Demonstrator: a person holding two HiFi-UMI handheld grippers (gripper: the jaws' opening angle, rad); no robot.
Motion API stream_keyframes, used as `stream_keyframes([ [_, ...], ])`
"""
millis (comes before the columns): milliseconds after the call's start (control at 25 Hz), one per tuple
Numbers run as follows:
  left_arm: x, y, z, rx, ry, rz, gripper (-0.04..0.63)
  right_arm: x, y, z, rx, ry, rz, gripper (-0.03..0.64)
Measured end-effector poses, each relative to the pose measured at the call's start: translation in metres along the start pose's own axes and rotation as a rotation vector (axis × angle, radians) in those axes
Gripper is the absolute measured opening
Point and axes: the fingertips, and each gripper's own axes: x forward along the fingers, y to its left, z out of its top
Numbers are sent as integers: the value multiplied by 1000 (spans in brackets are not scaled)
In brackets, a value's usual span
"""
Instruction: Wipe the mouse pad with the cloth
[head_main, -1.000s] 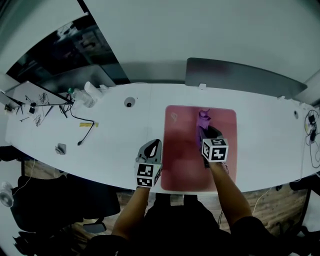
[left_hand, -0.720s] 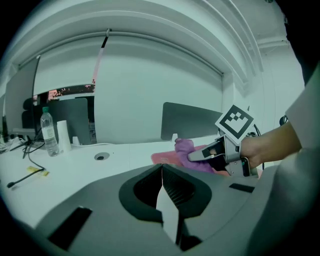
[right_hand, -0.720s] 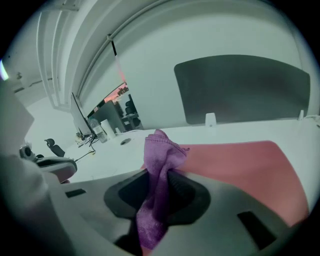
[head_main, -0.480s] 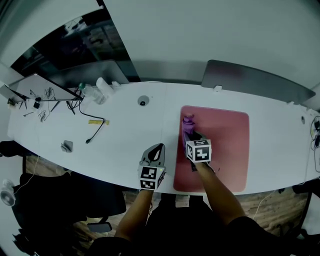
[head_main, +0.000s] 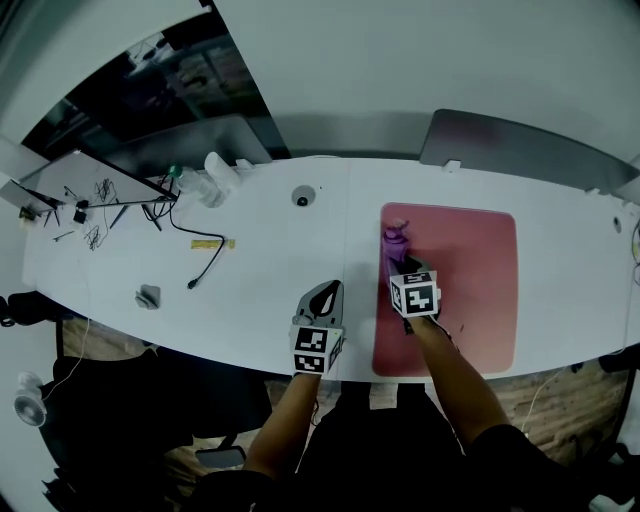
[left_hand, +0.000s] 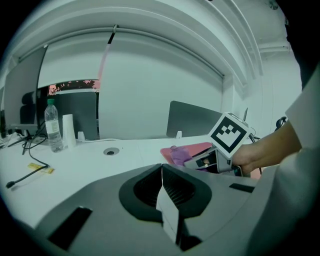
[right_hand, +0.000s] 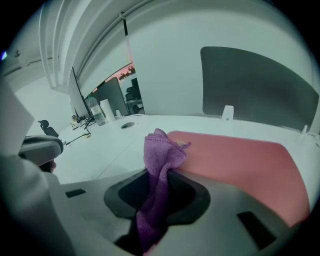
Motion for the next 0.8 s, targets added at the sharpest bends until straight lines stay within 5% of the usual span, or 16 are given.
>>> stream_keyframes([
  [800, 25, -55, 11, 30, 8, -80, 23, -31, -63, -20, -3, 19, -74, 109],
])
